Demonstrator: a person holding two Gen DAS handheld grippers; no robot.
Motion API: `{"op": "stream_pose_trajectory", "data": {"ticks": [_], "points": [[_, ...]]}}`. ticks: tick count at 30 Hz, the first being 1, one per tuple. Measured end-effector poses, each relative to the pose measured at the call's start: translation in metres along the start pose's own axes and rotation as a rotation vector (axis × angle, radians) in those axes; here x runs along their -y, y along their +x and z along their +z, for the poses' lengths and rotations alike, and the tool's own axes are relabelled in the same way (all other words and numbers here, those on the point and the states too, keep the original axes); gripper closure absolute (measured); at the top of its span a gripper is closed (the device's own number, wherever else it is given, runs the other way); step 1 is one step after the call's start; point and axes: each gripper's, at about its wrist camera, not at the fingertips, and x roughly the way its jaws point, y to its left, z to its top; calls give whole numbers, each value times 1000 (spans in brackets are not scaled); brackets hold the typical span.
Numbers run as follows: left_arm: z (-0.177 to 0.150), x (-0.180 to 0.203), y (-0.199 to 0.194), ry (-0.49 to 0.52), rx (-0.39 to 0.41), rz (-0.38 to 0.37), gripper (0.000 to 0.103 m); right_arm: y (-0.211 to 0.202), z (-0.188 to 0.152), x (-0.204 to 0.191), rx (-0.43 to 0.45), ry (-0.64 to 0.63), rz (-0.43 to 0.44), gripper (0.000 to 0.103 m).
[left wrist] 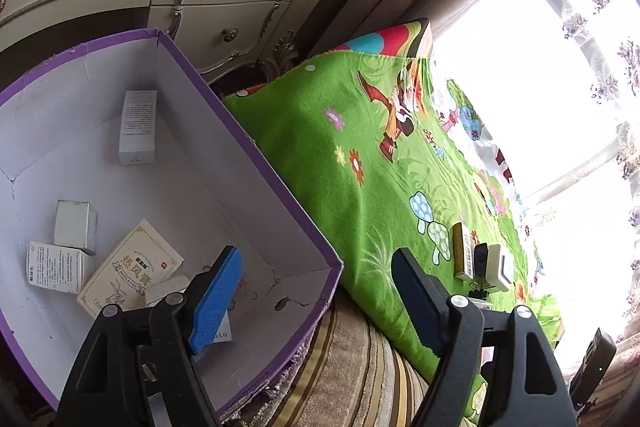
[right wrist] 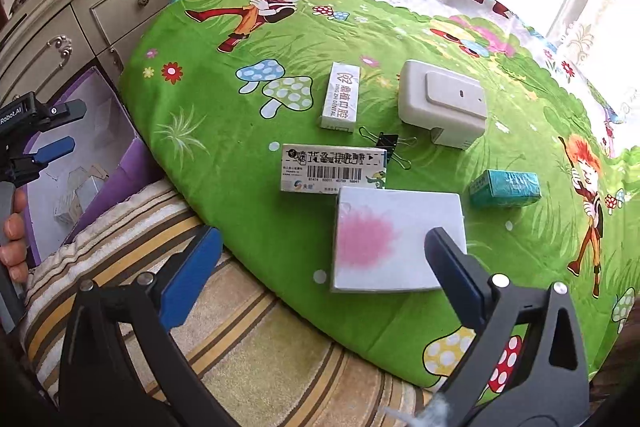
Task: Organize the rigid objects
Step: 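Move both open tools back to the items on the bed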
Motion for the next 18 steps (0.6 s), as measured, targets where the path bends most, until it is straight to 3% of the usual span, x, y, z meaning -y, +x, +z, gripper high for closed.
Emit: {"op": "stream_pose_trajectory", "data": {"ticks": [7, 18], "points": [[-13, 47, 21, 142, -77, -54, 21, 13, -6, 33, -10, 66, -15, 1], [-35, 119, 62, 353, -197, -203, 21, 35, -14, 56, -41, 128, 28, 1]]}}
